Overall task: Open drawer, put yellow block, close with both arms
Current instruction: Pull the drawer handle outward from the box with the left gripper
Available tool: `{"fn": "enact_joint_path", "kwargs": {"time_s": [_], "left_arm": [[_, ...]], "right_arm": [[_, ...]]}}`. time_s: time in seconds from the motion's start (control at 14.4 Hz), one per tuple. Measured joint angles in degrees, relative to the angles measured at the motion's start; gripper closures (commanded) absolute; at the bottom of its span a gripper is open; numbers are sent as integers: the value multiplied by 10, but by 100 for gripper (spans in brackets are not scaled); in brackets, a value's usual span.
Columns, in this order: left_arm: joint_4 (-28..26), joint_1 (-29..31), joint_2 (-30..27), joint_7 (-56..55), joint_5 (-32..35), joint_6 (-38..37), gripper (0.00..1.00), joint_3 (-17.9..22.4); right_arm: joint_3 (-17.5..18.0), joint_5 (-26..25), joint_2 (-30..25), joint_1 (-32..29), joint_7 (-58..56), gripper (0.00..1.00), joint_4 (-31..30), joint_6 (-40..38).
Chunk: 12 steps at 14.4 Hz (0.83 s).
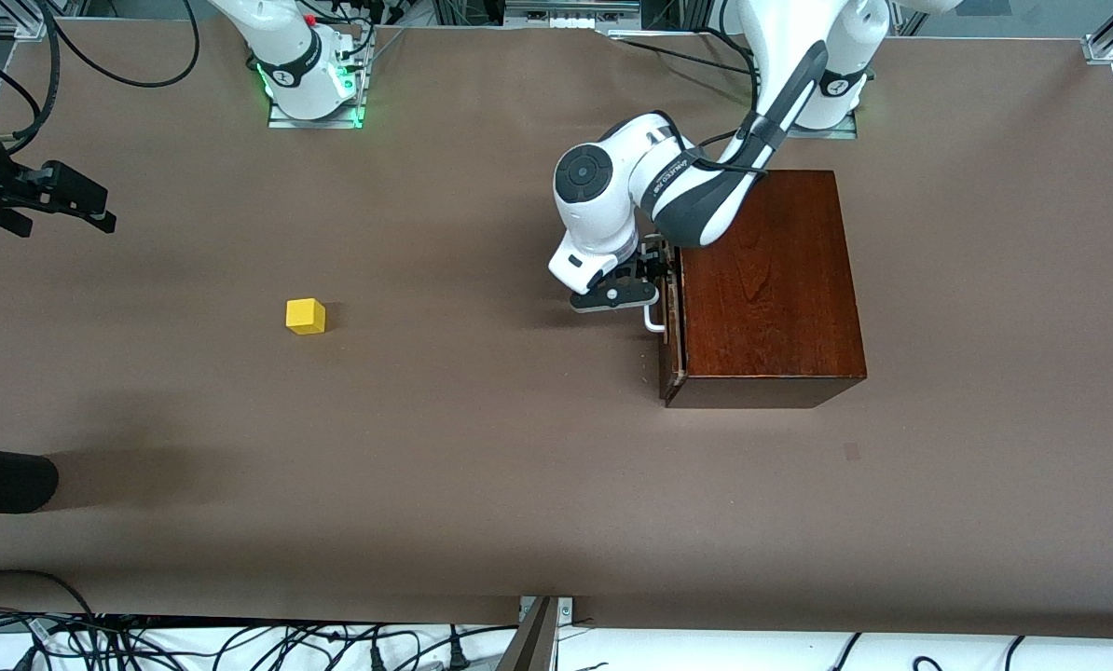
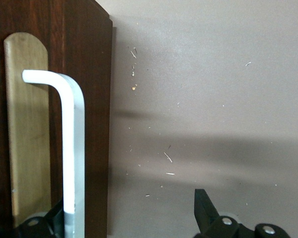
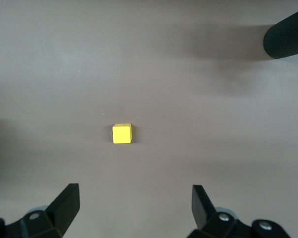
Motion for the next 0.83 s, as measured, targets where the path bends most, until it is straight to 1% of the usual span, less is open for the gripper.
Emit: {"fn": "enact_joint_path", "kwargs": {"time_s": [0.55, 0.83], "left_arm": [[3, -15, 0, -9, 0, 11, 0, 6], [20, -53, 10, -27, 1, 15, 0, 34]], "right_arm": [[1, 0, 2, 1, 0, 0, 0, 0], [1, 0, 2, 1, 0, 0, 0, 0]]}}
